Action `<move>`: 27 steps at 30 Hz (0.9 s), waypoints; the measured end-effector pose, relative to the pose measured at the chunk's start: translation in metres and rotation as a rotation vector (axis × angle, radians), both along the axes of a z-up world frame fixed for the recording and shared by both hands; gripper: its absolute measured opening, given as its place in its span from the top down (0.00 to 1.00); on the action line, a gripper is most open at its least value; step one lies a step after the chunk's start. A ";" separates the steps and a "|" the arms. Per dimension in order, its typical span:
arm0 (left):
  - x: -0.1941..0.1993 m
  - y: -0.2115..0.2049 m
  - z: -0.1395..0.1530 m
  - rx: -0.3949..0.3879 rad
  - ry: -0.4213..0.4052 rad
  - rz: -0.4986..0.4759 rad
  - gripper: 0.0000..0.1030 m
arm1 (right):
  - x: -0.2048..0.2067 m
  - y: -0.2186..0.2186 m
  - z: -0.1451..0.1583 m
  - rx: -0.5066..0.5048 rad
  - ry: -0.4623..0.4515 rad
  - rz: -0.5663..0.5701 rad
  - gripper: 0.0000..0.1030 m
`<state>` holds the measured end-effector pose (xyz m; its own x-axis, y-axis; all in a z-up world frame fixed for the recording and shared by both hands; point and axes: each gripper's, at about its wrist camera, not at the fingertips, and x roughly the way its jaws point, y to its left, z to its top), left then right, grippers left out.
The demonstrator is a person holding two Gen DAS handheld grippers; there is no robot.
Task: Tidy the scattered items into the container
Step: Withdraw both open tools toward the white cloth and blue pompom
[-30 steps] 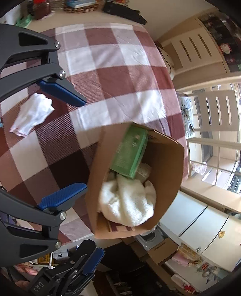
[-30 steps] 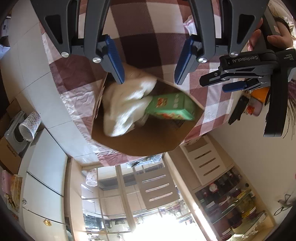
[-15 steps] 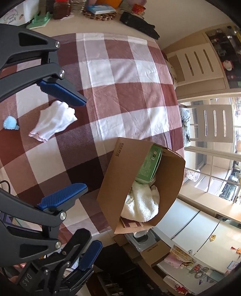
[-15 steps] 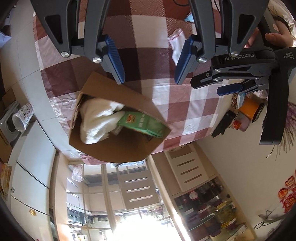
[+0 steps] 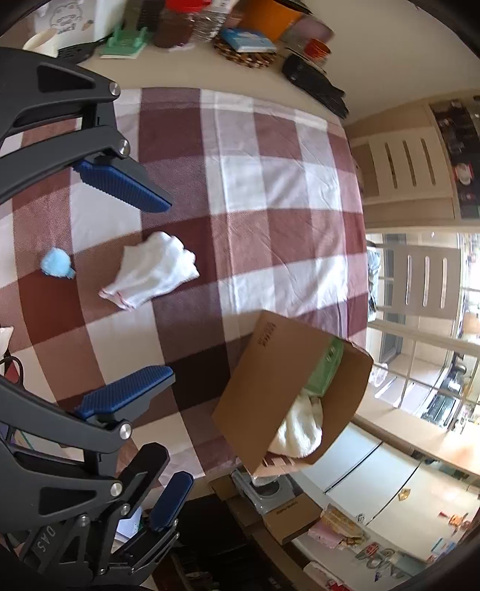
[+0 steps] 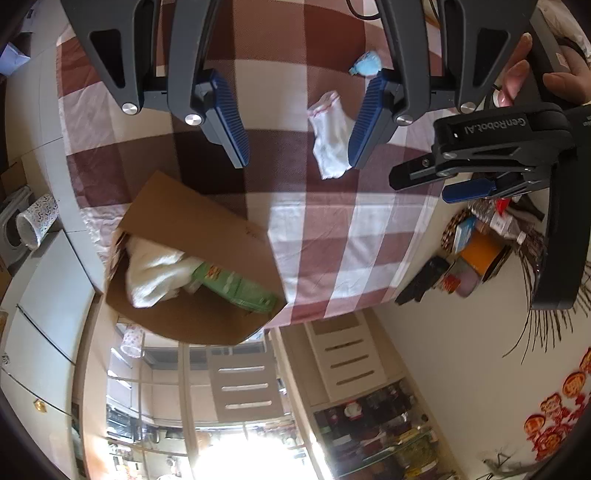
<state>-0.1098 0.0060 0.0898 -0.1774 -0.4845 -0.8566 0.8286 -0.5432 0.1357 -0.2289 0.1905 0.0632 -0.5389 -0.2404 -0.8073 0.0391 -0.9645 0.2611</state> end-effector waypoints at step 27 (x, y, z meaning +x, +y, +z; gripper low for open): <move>0.124 0.024 -0.126 0.265 -0.078 0.132 0.16 | 0.012 -0.059 -0.086 0.020 -0.163 0.101 0.44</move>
<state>0.0145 0.0305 -0.0360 -0.0563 -0.2564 -0.9649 0.8868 -0.4569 0.0696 -0.2172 0.1314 -0.0225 -0.3748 -0.2699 -0.8869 0.0946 -0.9628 0.2530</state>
